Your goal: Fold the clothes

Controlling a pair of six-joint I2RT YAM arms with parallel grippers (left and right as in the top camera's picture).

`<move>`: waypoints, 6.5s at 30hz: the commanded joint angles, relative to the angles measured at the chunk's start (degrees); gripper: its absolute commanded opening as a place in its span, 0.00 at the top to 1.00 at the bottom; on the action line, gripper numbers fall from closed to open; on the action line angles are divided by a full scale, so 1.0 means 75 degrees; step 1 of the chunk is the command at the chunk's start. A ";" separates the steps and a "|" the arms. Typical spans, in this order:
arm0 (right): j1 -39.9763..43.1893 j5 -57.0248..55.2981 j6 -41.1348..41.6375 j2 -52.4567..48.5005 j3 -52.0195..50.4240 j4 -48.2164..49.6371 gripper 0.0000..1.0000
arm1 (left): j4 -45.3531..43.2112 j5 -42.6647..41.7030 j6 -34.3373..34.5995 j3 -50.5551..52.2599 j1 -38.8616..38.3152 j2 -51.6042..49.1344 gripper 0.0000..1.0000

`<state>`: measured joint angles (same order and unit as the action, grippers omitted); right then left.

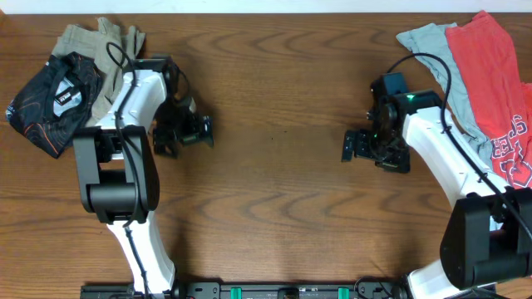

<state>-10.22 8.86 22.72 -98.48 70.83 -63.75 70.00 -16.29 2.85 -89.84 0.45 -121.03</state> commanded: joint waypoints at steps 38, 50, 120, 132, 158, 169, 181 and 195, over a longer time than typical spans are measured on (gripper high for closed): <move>-0.1577 -0.2672 0.0796 0.6895 -0.0825 -0.1227 0.01 | -0.1067 0.0265 -0.0291 0.4651 0.0000 1.0663 0.02; -0.1577 -0.2664 0.0796 0.7181 -0.0825 -0.1276 0.01 | -0.1058 0.0265 -0.0291 0.4651 0.0000 1.0958 0.02; 0.1209 -0.0973 -0.3010 1.3091 -0.9401 0.7941 0.01 | -0.1058 0.0265 -0.0291 0.4651 0.0000 1.0958 0.02; 0.1209 -0.0973 -0.3008 1.3088 -0.9401 0.7941 0.01 | -0.1058 0.0265 -0.0291 0.4651 0.0000 1.0958 0.02; 0.1209 -0.0973 -0.3008 1.3085 -0.9401 0.7941 0.01 | -0.0953 0.0930 -0.0300 0.4788 -0.0009 1.1561 0.02; 0.1209 -0.0973 -0.3008 1.3085 -0.9401 0.7941 0.01 | -0.2634 0.0921 -0.0405 0.7359 -0.0009 1.4018 0.02; 0.1209 -0.0973 -0.3008 1.3085 -0.9401 0.7941 0.01 | -0.6452 0.0933 -0.0411 1.0331 -0.0187 1.6104 0.02; 0.1209 -0.0973 -0.3008 1.3082 -0.9401 0.7941 0.01 | -0.8781 0.2127 -0.0411 1.1948 -0.0650 1.6125 0.02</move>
<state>-1.28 1.15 0.80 -0.71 0.36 -3.97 1.30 -2.44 0.14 -0.84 -4.21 -0.58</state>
